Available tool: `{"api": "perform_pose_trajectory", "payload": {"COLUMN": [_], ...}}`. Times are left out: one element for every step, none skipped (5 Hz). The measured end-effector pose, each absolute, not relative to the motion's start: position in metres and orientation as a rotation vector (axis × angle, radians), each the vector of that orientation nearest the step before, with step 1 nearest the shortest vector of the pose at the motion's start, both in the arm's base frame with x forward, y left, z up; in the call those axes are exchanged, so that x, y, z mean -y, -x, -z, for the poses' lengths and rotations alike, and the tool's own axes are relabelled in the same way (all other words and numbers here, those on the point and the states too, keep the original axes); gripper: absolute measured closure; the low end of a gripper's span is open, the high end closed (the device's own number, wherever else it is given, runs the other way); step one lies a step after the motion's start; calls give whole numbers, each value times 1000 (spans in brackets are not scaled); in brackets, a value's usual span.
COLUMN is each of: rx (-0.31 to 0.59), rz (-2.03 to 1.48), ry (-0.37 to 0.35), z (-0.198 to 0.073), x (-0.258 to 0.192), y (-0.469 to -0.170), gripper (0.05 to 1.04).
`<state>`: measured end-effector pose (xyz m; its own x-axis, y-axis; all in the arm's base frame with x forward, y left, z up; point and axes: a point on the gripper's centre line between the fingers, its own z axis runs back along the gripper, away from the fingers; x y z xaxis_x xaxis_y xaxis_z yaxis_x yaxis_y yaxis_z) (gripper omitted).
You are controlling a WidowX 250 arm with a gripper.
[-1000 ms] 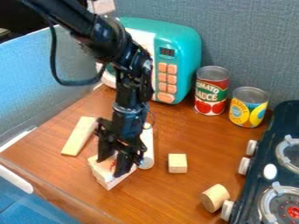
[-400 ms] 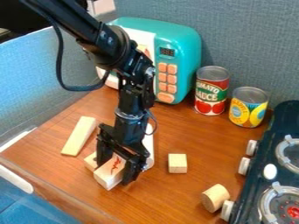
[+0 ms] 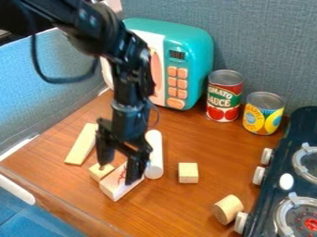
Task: Move the rectangular box on the top of white box.
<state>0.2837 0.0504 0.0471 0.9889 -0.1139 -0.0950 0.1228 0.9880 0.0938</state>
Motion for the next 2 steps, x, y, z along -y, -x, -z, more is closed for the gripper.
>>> {"api": "perform_pose_trajectory", "payload": {"rx": [-9,-17], "rz": [121,118], "ry": [-145,-187], "z": [-81,-90], "x": [-54,-60], "y": [-274,-269], "gripper": [84,84]}}
